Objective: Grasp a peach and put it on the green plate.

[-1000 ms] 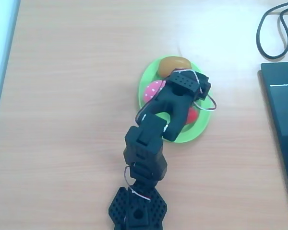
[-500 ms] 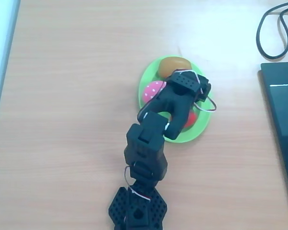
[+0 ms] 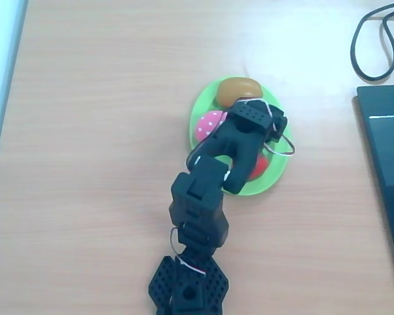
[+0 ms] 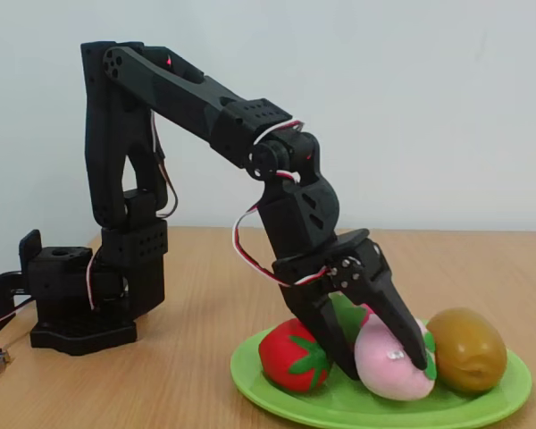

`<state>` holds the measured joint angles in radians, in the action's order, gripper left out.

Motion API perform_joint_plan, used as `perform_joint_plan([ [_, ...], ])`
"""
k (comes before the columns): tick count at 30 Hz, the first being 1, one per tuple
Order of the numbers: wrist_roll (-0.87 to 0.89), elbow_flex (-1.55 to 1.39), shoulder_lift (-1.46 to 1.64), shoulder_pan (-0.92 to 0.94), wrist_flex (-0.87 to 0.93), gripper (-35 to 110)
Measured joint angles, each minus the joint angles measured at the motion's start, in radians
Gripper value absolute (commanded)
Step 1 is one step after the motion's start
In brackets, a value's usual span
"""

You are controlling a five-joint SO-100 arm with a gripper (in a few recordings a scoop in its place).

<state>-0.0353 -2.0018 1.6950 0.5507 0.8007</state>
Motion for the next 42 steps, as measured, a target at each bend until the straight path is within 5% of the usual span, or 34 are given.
perform_joint_plan([
  [42,-0.005,-0.112,0.459,-0.23,0.064,22],
])
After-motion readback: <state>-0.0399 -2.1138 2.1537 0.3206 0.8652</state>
